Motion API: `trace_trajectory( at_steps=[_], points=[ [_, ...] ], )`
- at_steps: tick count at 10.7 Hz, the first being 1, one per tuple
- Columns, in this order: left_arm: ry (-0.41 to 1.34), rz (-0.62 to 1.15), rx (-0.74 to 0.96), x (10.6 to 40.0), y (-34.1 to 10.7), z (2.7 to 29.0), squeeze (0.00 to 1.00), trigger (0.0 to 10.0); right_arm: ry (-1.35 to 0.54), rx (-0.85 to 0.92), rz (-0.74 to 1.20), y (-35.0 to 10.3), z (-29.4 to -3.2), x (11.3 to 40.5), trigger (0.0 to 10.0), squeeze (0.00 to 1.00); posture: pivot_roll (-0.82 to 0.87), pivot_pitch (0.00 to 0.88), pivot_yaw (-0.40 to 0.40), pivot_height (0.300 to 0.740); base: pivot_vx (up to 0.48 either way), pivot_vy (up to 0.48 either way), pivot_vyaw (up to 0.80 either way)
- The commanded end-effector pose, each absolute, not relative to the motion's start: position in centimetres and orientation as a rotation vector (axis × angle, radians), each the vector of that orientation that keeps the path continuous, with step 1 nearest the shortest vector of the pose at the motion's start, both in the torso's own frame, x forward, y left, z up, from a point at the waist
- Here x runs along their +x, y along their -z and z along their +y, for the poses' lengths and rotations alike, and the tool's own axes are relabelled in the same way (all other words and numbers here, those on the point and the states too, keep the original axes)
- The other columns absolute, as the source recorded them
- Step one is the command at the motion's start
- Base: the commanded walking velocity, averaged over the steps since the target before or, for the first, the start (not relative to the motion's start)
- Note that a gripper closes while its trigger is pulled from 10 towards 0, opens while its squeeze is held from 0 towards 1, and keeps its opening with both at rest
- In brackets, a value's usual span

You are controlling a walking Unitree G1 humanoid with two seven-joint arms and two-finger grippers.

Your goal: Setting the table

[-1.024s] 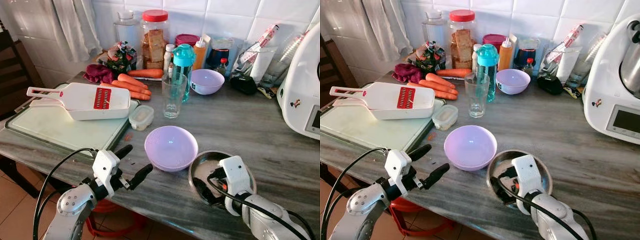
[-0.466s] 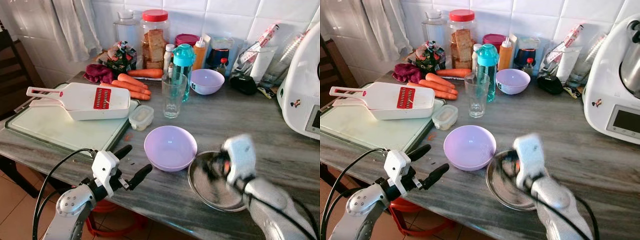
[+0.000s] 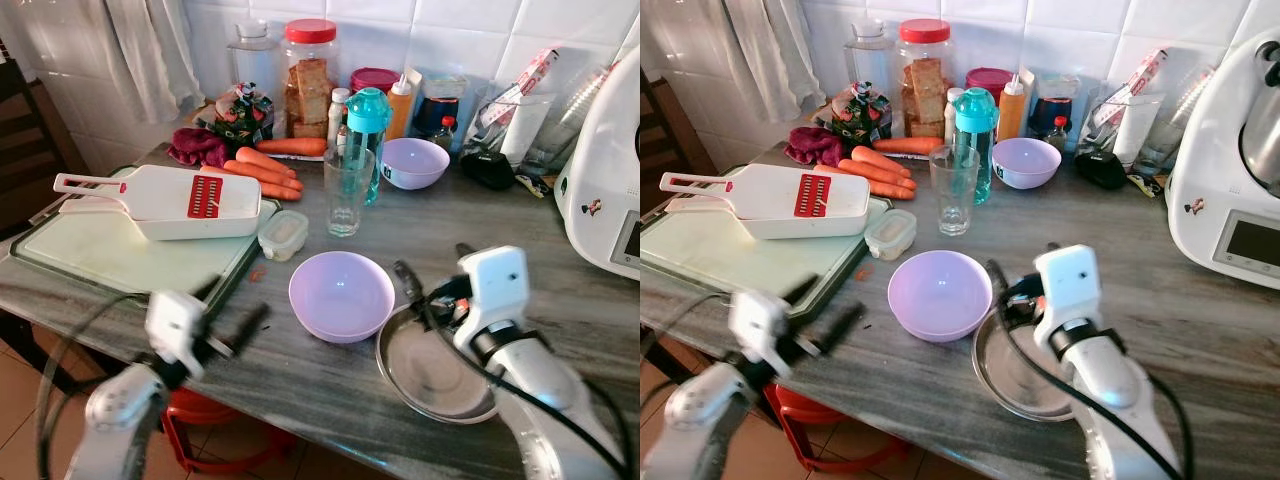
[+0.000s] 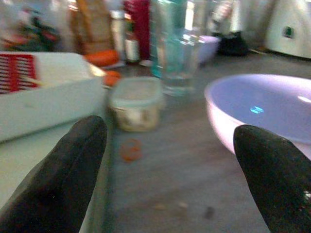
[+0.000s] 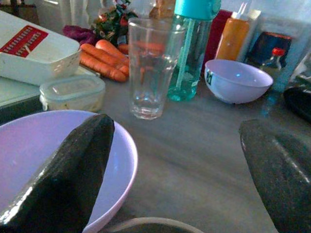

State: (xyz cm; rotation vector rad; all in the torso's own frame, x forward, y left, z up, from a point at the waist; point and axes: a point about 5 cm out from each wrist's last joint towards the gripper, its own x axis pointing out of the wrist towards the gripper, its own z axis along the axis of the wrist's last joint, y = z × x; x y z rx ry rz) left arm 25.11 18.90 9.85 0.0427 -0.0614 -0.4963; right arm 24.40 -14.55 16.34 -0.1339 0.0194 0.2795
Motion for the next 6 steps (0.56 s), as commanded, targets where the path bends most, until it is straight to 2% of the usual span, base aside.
trace_trajectory(
  at_steps=[1, 3, 6],
  points=[
    [0.394, -0.123, 0.050, 26.4, -11.5, 19.4, 0.00, 10.0, -0.259, -0.132, -0.014, -16.4, -14.5, 24.6, 10.0, 0.00, 0.04, 0.000, 0.001, 0.740, 0.000, 0.000, 0.00],
    [0.292, -0.131, 0.056, 27.9, -12.2, 18.5, 0.00, 10.0, -0.229, -0.110, -0.059, -16.7, -14.5, 25.0, 10.0, 0.00, 0.05, 0.000, 0.001, 0.740, 0.000, 0.000, 0.00],
    [0.087, -0.122, 0.110, 28.4, -11.6, 17.7, 0.00, 10.0, -0.184, -0.071, -0.090, -16.0, -15.0, 25.0, 10.0, 0.00, 0.05, 0.000, -0.004, 0.740, 0.000, 0.000, 0.00]
  ],
)
